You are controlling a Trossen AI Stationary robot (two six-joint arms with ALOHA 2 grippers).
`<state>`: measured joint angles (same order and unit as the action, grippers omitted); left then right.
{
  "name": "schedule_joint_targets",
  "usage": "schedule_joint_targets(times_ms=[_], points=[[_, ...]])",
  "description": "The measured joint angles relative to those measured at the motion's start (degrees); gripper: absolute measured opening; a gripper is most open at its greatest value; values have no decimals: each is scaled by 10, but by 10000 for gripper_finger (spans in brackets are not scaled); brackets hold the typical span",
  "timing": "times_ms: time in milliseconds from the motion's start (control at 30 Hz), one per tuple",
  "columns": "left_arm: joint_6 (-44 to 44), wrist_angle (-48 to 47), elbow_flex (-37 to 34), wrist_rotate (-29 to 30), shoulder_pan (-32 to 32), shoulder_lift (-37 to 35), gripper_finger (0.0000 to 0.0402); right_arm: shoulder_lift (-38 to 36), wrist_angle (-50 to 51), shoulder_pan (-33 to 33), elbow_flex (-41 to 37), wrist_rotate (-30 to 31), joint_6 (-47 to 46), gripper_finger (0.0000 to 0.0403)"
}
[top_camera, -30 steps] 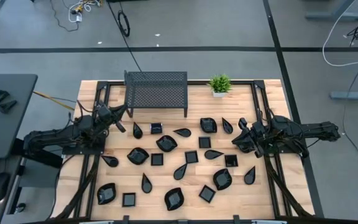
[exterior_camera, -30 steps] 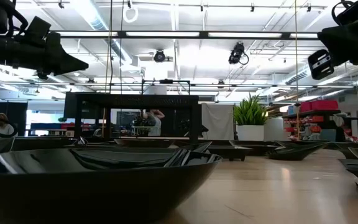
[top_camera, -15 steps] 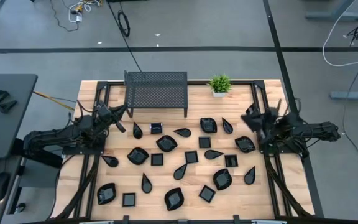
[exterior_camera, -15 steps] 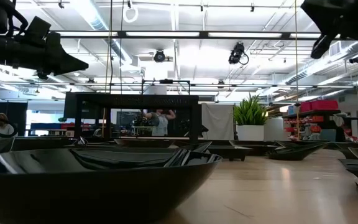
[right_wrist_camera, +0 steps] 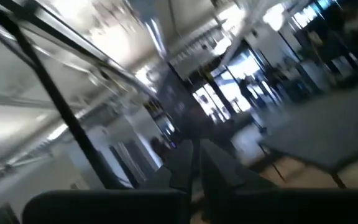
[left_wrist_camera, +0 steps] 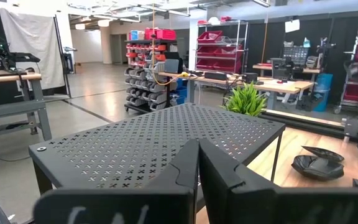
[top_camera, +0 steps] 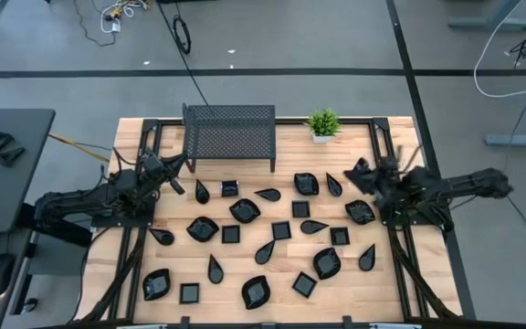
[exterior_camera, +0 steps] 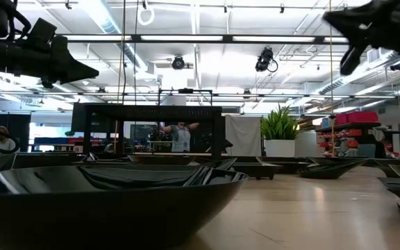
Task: Pick & Place Mini shaped plates
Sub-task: Put the black leaf-shaped plate on the shelf
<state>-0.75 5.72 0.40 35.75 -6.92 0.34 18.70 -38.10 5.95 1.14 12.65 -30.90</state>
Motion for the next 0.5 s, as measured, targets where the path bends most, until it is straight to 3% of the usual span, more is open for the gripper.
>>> schedule_joint_targets(times_ms=[133,267,367,500], points=[[0,1,0,0,0,0,16,143,0,28,47,34,-9,33],[0,3,0,0,0,0,16,279,33,47,141,35,45,33],[1,3,0,0,0,0,16,351,158,48,229,35,59,33],[37,3,0,0,0,0,16,423,403,42,357,34,45,33]])
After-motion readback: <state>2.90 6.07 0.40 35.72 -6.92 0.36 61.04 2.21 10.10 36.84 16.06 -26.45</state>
